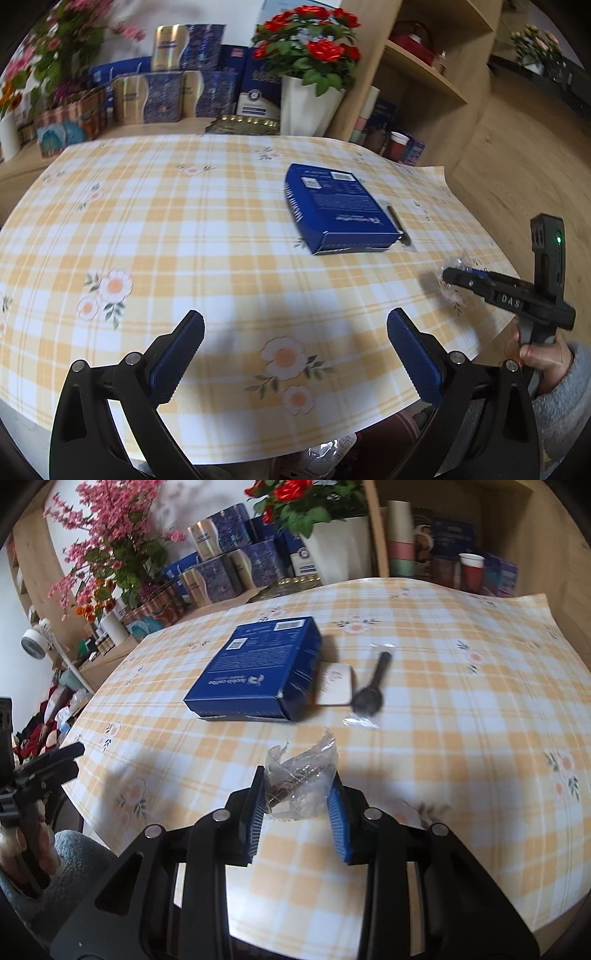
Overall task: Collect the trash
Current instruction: 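Move the left gripper to the blue Luckin coffee box while the right holds the bag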
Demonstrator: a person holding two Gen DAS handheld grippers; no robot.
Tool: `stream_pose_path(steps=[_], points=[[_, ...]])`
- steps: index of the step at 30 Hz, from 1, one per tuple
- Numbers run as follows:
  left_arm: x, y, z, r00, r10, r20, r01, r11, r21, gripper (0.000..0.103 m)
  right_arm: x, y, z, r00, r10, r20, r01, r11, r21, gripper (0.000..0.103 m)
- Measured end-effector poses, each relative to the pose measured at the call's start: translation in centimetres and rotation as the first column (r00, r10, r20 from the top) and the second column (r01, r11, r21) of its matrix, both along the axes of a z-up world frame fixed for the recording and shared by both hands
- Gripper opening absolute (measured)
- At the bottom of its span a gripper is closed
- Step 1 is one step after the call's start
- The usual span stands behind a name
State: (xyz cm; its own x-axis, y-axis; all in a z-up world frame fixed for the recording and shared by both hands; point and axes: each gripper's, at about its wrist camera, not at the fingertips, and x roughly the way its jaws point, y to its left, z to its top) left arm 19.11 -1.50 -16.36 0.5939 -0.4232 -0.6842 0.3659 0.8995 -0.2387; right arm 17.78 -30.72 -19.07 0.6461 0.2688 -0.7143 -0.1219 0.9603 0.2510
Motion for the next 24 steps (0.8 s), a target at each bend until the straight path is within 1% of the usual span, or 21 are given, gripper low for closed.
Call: stream_pose_path(steps=[5, 9, 11, 12, 14, 15, 18, 21, 23, 24], points=[[0.6, -2.3, 0.5, 1.000, -0.030, 0.000, 0.030, 0.999, 0.042, 0.097, -1.3, -1.3, -0.2, 0.999, -0.026, 0.025, 0.025, 1.000, 0.004, 0.034], [1.7, -4.9, 0.5, 0.998, -0.055, -0.032, 0.058, 0.994, 0.090, 0.097, -1.6, -3.0, -0.5, 0.997, -0.058, 0.043, 0.057, 0.998, 0.025, 0.034], [2.6, -6.0, 0.5, 0.996, -0.067, -0.066, 0.073, 0.994, 0.086, 0.097, -1.2, -3.9, -0.7, 0.997, -0.072, 0.038, 0.070, 0.996, 0.049, 0.034], [3.5, -6.8, 0.6, 0.991, -0.079, -0.105, 0.086, 0.994, 0.063, 0.097, -1.1, -4.3, -0.7, 0.996, -0.078, 0.038, 0.076, 0.995, 0.058, 0.034], [4.5, -8.0, 1.1, 0.988, -0.088, -0.129, 0.095, 0.994, 0.046, 0.097, -0.8, -4.8, -0.6, 0.995, -0.085, 0.051, 0.082, 0.994, 0.067, 0.034], [5.2, -9.1, 1.4, 0.987, -0.092, -0.131, 0.100, 0.993, 0.055, 0.097, -0.7, -4.9, -0.5, 0.995, -0.087, 0.056, 0.083, 0.994, 0.070, 0.034], [7.1, -12.3, 2.0, 0.987, -0.105, -0.125, 0.120, 0.986, 0.118, 0.097, -0.5, -5.3, -0.5, 0.993, -0.091, 0.074, 0.085, 0.993, 0.087, 0.034], [9.0, -15.8, 1.3, 0.978, -0.131, -0.162, 0.160, 0.971, 0.176, 0.097, -0.4, -5.7, -0.9, 0.992, -0.097, 0.081, 0.089, 0.991, 0.097, 0.034], [10.1, -17.8, 0.7, 0.979, -0.121, -0.165, 0.158, 0.959, 0.233, 0.097, -0.4, -6.1, -1.5, 0.991, -0.110, 0.080, 0.100, 0.988, 0.118, 0.034], [10.7, -19.1, 0.3, 0.981, -0.118, -0.154, 0.159, 0.945, 0.286, 0.097, -0.4, -6.4, -1.7, 0.990, -0.117, 0.079, 0.106, 0.986, 0.130, 0.034]])
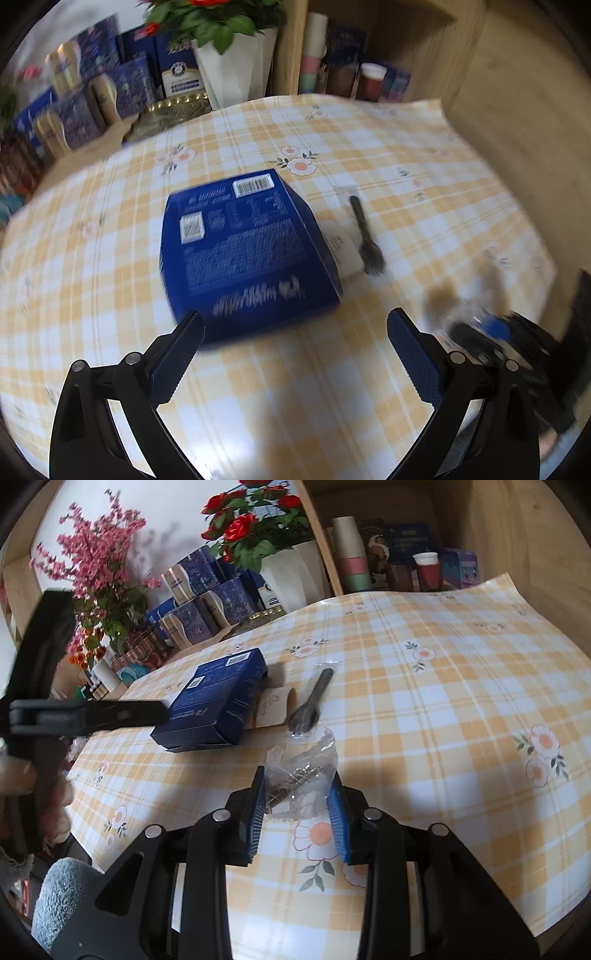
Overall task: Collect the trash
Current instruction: 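Move the left gripper to the blue Luckin coffee box while the right holds the bag, then close the left gripper on the edge of the blue coffee box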
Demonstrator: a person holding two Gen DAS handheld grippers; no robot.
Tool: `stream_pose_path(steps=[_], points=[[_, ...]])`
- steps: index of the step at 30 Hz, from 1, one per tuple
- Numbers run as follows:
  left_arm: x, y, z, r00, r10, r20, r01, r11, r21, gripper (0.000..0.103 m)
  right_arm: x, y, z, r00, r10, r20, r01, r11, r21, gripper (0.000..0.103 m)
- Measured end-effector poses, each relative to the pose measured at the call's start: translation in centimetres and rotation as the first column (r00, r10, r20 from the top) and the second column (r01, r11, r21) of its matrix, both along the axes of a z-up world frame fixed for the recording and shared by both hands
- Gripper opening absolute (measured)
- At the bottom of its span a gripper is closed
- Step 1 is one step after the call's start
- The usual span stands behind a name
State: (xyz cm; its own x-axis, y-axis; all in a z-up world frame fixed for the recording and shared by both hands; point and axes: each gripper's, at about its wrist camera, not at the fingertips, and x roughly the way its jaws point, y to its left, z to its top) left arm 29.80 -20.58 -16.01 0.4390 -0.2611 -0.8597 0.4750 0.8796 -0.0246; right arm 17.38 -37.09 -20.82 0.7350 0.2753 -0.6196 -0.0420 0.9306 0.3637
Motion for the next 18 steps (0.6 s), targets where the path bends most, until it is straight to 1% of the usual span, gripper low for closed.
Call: stream_pose_path(steps=[1, 2, 3, 5, 6, 8, 11, 13, 14, 16, 17, 18], points=[[0.4, -1.0, -0.3, 1.000, -0.009, 0.022, 0.008, 0.999, 0.048, 0.097, 0.0, -0.3, -0.3, 1.000, -0.007, 0.000, 0.007, 1.000, 0.014, 0.034], [0.8, -2.3, -0.8, 0.999, -0.025, 0.045, 0.020, 0.993, 0.116, 0.097, -0.1, -0.5, -0.5, 1.000, -0.013, 0.000, 0.013, 1.000, 0.026, 0.034], [1.1, -3.0, -1.2, 0.998, -0.038, 0.053, 0.030, 0.988, 0.152, 0.097, -0.1, -0.7, -0.8, 1.000, -0.019, 0.000, 0.019, 0.999, 0.034, 0.034], [1.9, -4.8, -2.3, 0.995, -0.062, 0.076, 0.041, 0.967, 0.250, 0.097, -0.3, -1.0, -1.2, 1.000, -0.027, 0.001, 0.027, 0.999, 0.048, 0.034], [2.3, -5.3, -2.9, 0.995, -0.061, 0.085, 0.035, 0.958, 0.283, 0.097, -0.3, -1.0, -1.3, 1.000, -0.028, 0.002, 0.028, 0.998, 0.049, 0.034], [3.4, -6.0, -3.8, 0.995, -0.035, 0.096, 0.002, 0.946, 0.325, 0.097, -0.5, -1.0, -1.6, 1.000, -0.027, 0.009, 0.026, 0.999, 0.048, 0.034], [4.8, -6.2, -4.5, 0.994, 0.026, 0.102, -0.059, 0.940, 0.336, 0.097, -0.6, -1.2, -1.9, 1.000, -0.022, 0.013, 0.021, 0.998, 0.059, 0.034], [5.6, -6.1, -4.7, 0.990, 0.073, 0.122, -0.112, 0.930, 0.349, 0.097, -0.6, -1.3, -2.1, 1.000, -0.019, 0.013, 0.018, 0.998, 0.065, 0.034], [5.8, -6.1, -4.7, 0.988, 0.081, 0.129, -0.122, 0.928, 0.353, 0.097, -0.6, -1.3, -2.2, 1.000, -0.018, 0.011, 0.018, 0.998, 0.063, 0.034], [6.3, -5.8, -5.1, 0.990, 0.104, 0.098, -0.132, 0.929, 0.345, 0.097, -0.4, -1.4, -2.5, 1.000, -0.018, 0.002, 0.018, 0.998, 0.057, 0.034], [6.5, -5.5, -5.3, 0.990, 0.117, 0.076, -0.135, 0.933, 0.333, 0.097, -0.3, -1.6, -2.6, 1.000, -0.018, 0.001, 0.018, 0.998, 0.060, 0.034], [6.7, -5.2, -5.2, 0.989, 0.128, 0.071, -0.144, 0.937, 0.318, 0.097, -0.3, -1.7, -2.6, 1.000, -0.019, 0.001, 0.019, 0.998, 0.066, 0.034]])
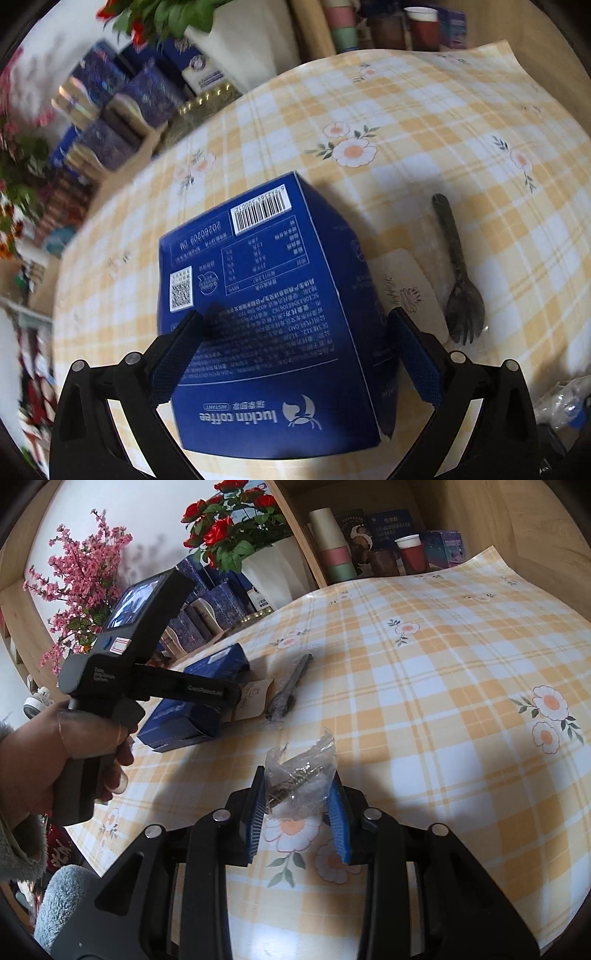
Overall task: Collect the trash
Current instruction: 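Close the left gripper on the edge of the blue coffee box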
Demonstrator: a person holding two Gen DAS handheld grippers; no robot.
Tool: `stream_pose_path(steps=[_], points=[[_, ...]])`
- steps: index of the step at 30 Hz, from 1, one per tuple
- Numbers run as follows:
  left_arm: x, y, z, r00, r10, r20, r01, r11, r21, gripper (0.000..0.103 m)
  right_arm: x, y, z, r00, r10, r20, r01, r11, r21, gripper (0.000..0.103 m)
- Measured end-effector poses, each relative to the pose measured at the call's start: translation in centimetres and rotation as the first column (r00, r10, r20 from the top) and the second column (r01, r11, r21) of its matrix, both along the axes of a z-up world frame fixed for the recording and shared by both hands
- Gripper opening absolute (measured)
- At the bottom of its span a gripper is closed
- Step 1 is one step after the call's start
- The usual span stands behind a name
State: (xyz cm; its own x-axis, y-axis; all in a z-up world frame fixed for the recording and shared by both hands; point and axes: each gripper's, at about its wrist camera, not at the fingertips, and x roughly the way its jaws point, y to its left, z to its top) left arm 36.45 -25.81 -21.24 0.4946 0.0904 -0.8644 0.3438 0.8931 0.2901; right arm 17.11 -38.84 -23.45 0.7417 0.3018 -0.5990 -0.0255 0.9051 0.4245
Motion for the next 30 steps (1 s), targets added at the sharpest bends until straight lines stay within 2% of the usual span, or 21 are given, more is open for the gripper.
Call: stream_pose_path(steps=[11, 13, 16, 17, 18, 19, 20, 21, 23, 25, 26, 27, 29, 30], points=[[0.4, 0.0, -0.2, 1.000, -0.028, -0.011, 0.028, 1.000, -0.010, 0.097, 0.1, -1.3, -0.4, 1.000, -0.019, 0.001, 0.019, 0.998, 0.064, 0.034], [0.4, 0.2, 0.0, 0.998, -0.053, -0.016, 0.053, 0.998, -0.029, 0.094, 0.0, -1.3, -0.4, 1.000, -0.016, 0.002, 0.016, 0.998, 0.063, 0.034], [0.1, 0.3, 0.9, 0.993, -0.118, -0.023, 0.117, 0.992, -0.051, 0.083, 0.0, -1.5, -0.4, 1.000, -0.015, 0.005, 0.015, 0.998, 0.064, 0.034], [0.1, 0.9, 1.6, 0.993, -0.117, -0.032, 0.113, 0.989, -0.099, 0.078, -0.1, -1.5, -0.4, 1.000, -0.017, 0.006, 0.017, 0.998, 0.065, 0.034], [0.3, 1.5, 2.1, 0.992, -0.114, -0.053, 0.104, 0.982, -0.156, 0.058, -0.1, -1.6, -0.4, 1.000, -0.018, 0.007, 0.018, 0.998, 0.067, 0.034], [0.6, 2.4, 2.6, 0.992, -0.100, -0.080, 0.080, 0.972, -0.221, 0.051, -0.1, -1.5, -0.4, 1.000, -0.019, 0.008, 0.018, 0.998, 0.067, 0.034], [1.0, 3.5, 3.2, 0.990, -0.083, -0.112, 0.046, 0.955, -0.294, 0.029, -0.1, -1.5, -0.4, 1.000, -0.019, 0.008, 0.019, 0.998, 0.066, 0.034], [1.6, 5.2, 3.5, 0.984, -0.057, -0.168, -0.009, 0.931, -0.365, 0.018, -0.1, -1.4, -0.3, 1.000, -0.019, 0.009, 0.018, 0.998, 0.064, 0.034], [1.8, 7.5, 3.5, 0.981, -0.019, -0.193, -0.061, 0.915, -0.399, 0.018, -0.2, -1.2, -0.3, 1.000, -0.014, 0.012, 0.013, 0.998, 0.055, 0.034], [1.6, 9.4, 3.4, 0.975, 0.010, -0.222, -0.111, 0.887, -0.448, 0.019, -0.2, -0.9, -0.2, 1.000, -0.009, 0.014, 0.008, 0.999, 0.046, 0.034], [1.3, 10.1, 3.5, 0.976, 0.028, -0.215, -0.123, 0.887, -0.444, 0.024, -0.2, -0.8, -0.2, 1.000, -0.007, 0.015, 0.007, 0.999, 0.044, 0.034], [1.0, 10.3, 3.8, 0.981, 0.032, -0.193, -0.114, 0.894, -0.432, 0.044, -0.1, -0.6, -0.1, 1.000, -0.006, 0.017, 0.005, 0.999, 0.041, 0.034], [-0.1, 9.6, 4.6, 0.992, 0.017, -0.127, -0.067, 0.915, -0.397, 0.067, 0.0, -0.3, -0.1, 1.000, -0.003, 0.017, 0.002, 0.999, 0.036, 0.034], [-0.6, 8.9, 4.9, 0.995, 0.001, -0.102, -0.040, 0.924, -0.380, 0.071, 0.1, -0.2, -0.1, 1.000, -0.001, 0.016, 0.000, 0.999, 0.034, 0.034]])
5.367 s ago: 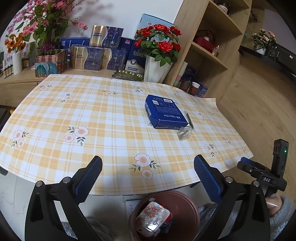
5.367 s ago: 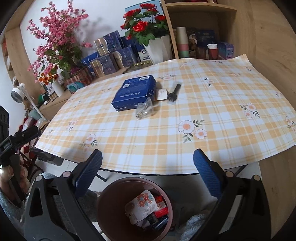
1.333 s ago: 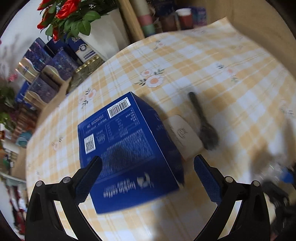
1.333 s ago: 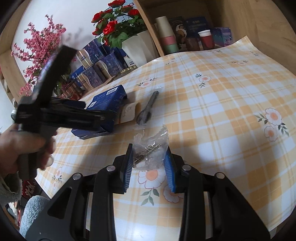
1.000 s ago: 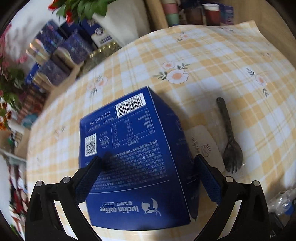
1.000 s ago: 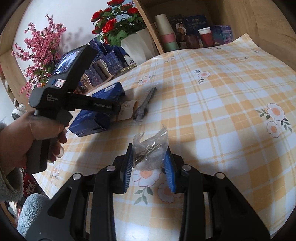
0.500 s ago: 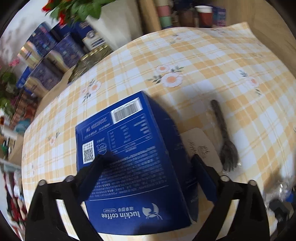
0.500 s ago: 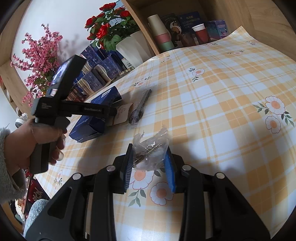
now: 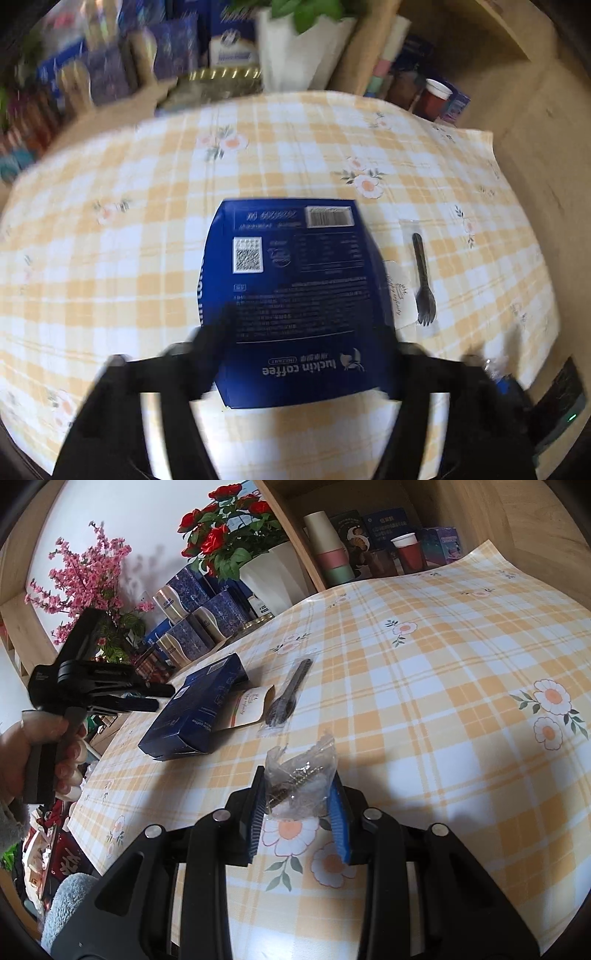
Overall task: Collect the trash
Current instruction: 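Close the left gripper on the edge of the blue coffee box, then lift the blue coffee box off the table with the left gripper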
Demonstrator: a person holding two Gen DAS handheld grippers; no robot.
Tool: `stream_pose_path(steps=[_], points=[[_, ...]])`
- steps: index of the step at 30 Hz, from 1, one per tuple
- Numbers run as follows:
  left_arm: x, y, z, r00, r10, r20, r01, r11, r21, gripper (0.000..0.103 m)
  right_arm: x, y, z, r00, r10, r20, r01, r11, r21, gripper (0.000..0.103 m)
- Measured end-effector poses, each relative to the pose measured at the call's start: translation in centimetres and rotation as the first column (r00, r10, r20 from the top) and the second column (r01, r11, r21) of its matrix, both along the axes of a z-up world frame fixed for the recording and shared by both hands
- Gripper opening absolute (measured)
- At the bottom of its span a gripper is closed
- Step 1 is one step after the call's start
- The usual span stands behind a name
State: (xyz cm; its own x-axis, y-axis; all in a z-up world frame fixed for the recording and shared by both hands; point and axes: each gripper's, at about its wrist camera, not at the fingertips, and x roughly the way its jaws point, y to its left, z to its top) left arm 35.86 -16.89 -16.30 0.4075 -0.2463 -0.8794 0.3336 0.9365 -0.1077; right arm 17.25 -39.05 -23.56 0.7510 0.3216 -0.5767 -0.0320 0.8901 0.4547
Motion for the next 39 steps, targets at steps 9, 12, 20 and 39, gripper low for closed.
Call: stream_pose_path(steps=[9, 12, 20, 39], points=[[-5.4, -10.8, -3.6, 0.945, -0.285, 0.160, 0.170, 0.846, 0.505, 0.080, 0.2, 0.1, -0.1, 1.000, 0.008, -0.004, -0.008, 1.000, -0.009, 0.034], [-5.3, -11.5, -5.5, 0.939, -0.285, 0.191, 0.107, 0.772, 0.627, 0.080, 0.0, -0.6, -0.2, 1.000, -0.003, -0.002, 0.004, 1.000, 0.014, 0.034], [-4.0, -9.5, -5.3, 0.938, -0.314, 0.144, 0.144, 0.733, 0.664, 0.050, -0.6, -1.9, -0.1, 1.000, -0.018, 0.013, 0.018, 0.998, 0.059, 0.034], [-0.6, 10.0, 4.1, 0.990, 0.133, 0.037, -0.138, 0.973, 0.186, 0.027, -0.6, 0.1, 0.3, 1.000, 0.015, 0.015, -0.015, 1.000, -0.011, 0.034]])
